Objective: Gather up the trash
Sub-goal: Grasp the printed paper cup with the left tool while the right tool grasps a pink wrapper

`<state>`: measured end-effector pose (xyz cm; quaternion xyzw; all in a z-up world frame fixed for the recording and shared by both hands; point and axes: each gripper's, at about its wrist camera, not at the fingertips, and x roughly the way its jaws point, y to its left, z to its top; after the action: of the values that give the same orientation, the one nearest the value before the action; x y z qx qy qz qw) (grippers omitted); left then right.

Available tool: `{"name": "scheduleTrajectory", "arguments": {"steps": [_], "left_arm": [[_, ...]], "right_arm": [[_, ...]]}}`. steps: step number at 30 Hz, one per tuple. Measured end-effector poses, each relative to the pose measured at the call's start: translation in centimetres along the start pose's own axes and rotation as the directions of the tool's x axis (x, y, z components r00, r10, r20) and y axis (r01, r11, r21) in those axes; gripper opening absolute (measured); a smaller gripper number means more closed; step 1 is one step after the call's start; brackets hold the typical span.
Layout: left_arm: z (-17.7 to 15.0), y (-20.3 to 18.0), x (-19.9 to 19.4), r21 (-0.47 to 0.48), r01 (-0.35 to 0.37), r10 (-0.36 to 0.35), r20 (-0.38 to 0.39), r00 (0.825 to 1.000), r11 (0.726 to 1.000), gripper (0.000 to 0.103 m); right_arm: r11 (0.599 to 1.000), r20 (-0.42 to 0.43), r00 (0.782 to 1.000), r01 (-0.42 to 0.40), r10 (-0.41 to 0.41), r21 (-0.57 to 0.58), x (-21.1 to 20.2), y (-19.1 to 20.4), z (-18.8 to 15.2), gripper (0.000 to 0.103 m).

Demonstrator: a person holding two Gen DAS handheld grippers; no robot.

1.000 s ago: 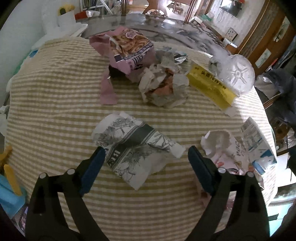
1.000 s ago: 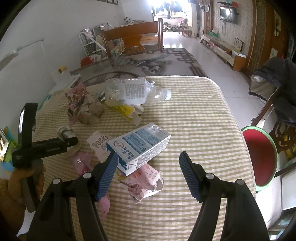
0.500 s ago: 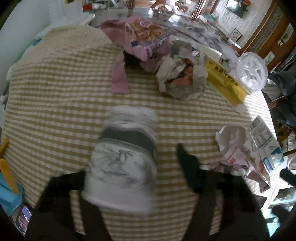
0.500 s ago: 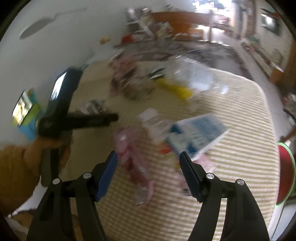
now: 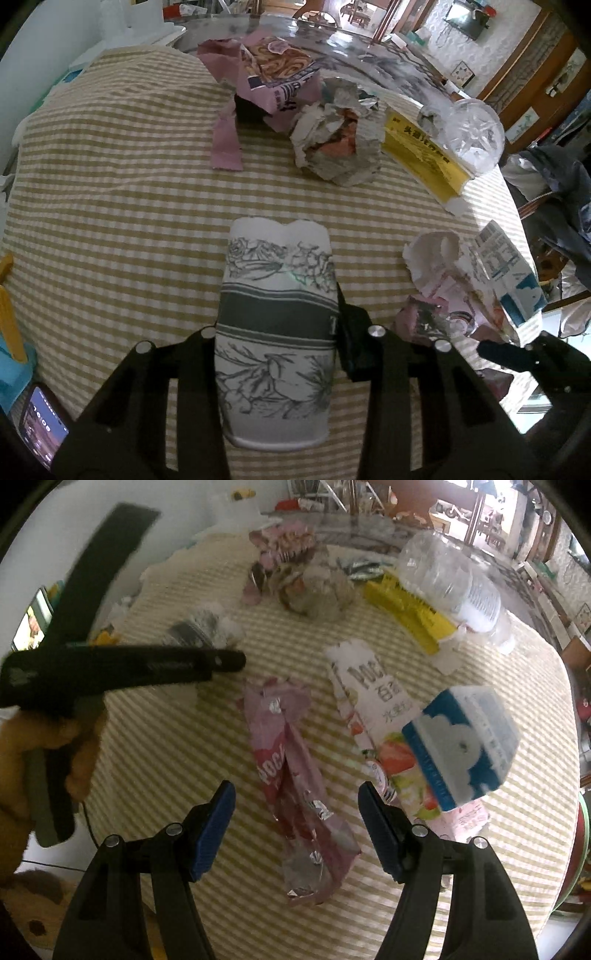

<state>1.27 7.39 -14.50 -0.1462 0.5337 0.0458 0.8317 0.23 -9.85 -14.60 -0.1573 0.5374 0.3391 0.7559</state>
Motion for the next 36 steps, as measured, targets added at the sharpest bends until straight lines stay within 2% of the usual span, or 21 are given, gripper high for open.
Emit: {"name": "scheduleTrajectory", "arguments": {"steps": [11, 15, 17, 19, 20, 22, 29, 36], "left_arm": [[0.3, 0.1, -0.1, -0.010, 0.013, -0.013, -0.005, 1.000, 1.000, 0.037], [0.5, -0.3, -0.2, -0.014, 0.025, -0.025, -0.003, 1.000, 1.000, 0.037], [0.6, -0.6, -0.3, -0.009, 0.029, -0.029, 0.002, 1.000, 1.000, 0.037], [0.6, -0.7, -0.3, -0.006, 0.031, -0.031, 0.003, 1.000, 1.000, 0.037], [0.6, -0.8, -0.3, -0.006, 0.031, -0.031, 0.001, 1.000, 0.999, 0.037], [0.7, -0.9, -0.3, -0.005, 0.031, -0.031, 0.001, 1.000, 0.999, 0.037], [0.7, -1.0, -0.5, -0.008, 0.032, -0.031, 0.006, 0.999, 0.999, 0.037], [0.6, -0.5, -1.1, -0.019, 0.035, -0.035, 0.019, 0.999, 0.999, 0.037]], "right_arm": [[1.000, -0.006, 1.000, 0.015, -0.015, 0.021, 1.2, -0.4, 0.5, 0.064], [1.000, -0.028, 1.000, -0.004, 0.004, 0.007, 1.4, -0.3, 0.3, 0.044], [1.000, -0.032, 0.999, -0.015, 0.015, 0.011, 1.4, -0.2, 0.0, 0.039], [1.000, -0.029, 0.999, -0.015, 0.015, 0.007, 1.3, -0.2, 0.1, 0.027], [1.000, -0.026, 1.000, -0.017, 0.017, 0.006, 1.2, -0.2, 0.1, 0.025], [1.000, -0.021, 0.999, -0.028, 0.028, 0.009, 1.1, -0.2, 0.0, 0.015], [0.998, 0.022, 0.998, -0.057, 0.057, 0.015, -0.3, -0.4, -0.2, 0.013], [0.995, 0.127, 0.987, -0.095, 0.095, -0.014, -3.0, -0.1, -0.2, 0.013]]}}
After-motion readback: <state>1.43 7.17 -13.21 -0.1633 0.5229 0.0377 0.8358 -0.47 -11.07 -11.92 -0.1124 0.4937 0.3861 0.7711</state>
